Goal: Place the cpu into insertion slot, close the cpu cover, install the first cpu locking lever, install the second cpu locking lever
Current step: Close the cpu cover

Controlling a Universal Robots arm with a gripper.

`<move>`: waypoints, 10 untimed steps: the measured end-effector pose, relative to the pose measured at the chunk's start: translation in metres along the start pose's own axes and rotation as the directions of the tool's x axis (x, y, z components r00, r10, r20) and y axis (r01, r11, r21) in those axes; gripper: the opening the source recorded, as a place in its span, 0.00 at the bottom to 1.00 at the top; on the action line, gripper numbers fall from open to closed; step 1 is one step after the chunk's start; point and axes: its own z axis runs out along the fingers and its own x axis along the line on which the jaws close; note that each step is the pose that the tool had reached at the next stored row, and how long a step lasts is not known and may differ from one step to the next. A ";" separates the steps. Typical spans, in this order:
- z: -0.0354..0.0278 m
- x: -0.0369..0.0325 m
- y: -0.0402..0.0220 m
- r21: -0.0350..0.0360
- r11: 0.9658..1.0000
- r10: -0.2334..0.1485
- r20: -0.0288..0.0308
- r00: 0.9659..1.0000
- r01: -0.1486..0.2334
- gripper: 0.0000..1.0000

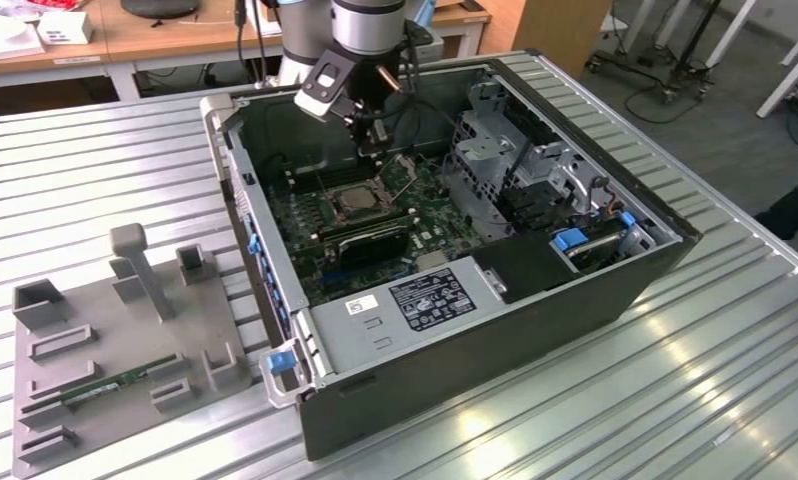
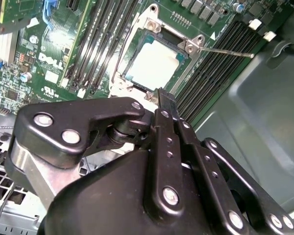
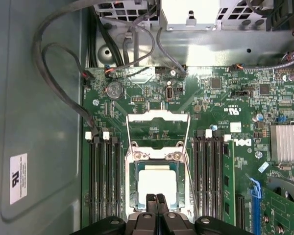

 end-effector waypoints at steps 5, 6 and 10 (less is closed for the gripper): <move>0.0003 0.0001 0.0058 0.000 1.000 0.000 0.000 1.000 0.000 0.11; 0.0004 0.0001 0.0069 0.000 1.000 0.000 0.000 1.000 0.000 0.11; 0.0006 0.0002 0.0114 0.000 1.000 0.000 0.000 1.000 0.000 0.11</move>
